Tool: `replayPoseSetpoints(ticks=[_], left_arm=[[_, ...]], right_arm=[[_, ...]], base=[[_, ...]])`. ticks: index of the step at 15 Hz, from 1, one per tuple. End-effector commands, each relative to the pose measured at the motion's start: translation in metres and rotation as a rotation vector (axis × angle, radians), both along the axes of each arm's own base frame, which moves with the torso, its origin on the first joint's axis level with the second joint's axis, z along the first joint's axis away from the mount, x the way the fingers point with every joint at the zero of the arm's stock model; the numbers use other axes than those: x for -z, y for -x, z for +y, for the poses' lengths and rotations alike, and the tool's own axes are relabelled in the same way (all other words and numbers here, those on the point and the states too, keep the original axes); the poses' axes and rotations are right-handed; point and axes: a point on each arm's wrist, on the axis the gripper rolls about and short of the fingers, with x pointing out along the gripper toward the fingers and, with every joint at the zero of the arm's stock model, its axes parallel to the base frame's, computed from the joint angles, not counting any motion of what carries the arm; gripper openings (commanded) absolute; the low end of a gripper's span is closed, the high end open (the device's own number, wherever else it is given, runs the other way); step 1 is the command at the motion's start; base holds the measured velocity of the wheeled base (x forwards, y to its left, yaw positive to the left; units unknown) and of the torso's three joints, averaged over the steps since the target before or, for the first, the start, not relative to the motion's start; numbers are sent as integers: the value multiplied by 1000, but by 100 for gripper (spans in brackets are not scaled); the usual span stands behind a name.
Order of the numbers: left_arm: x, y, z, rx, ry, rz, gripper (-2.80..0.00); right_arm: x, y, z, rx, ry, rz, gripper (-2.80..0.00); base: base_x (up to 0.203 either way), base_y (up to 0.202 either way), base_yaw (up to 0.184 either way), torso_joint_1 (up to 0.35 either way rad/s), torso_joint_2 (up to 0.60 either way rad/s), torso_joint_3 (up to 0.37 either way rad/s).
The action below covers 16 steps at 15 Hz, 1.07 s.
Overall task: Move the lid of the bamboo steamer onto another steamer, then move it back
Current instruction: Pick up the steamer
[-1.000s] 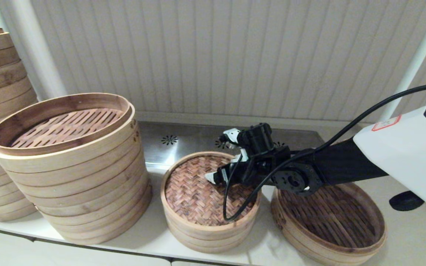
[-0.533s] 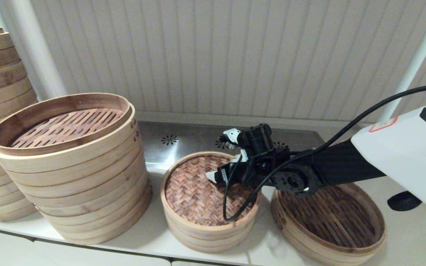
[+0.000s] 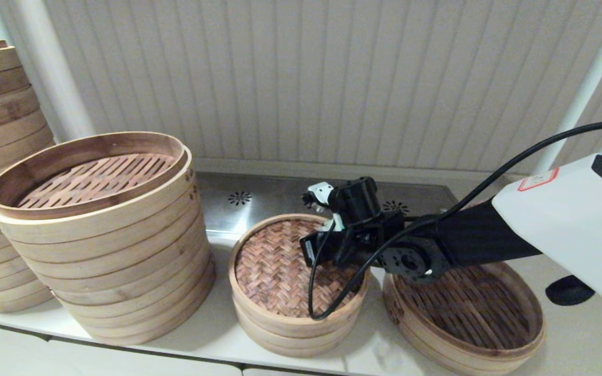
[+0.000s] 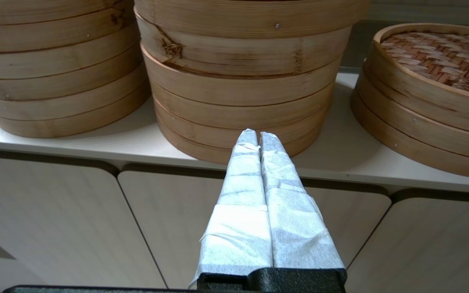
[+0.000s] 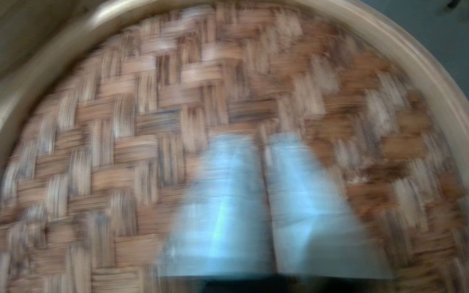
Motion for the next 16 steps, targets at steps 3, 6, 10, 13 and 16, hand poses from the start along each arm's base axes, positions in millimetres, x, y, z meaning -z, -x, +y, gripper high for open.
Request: replayPoseSetpoints(ticks=[3,6,10,13,16], left_arm=[[0,0,0,0,0,2,-280],[0,0,0,0,0,3,-280],[0,0,0,0,0,3,-280],[0,0,0,0,0,1,-280],[0,0,0,0,0,1,-280]], right_arm=[[1,0,1,-6,-2,2,-280],[0,0,1,-5,-4,2,-280],[-5,3,2,-7,-14,-6,-280],[-18,13,7,-30,-33,-28,-280],[-23,17,11,-42,-39,-37,-280]], base=[[0,0,0,0,0,0],[0,0,0,0,0,0],[0,0,0,0,0,0],[0,0,0,0,0,0],[0,0,0,0,0,0]])
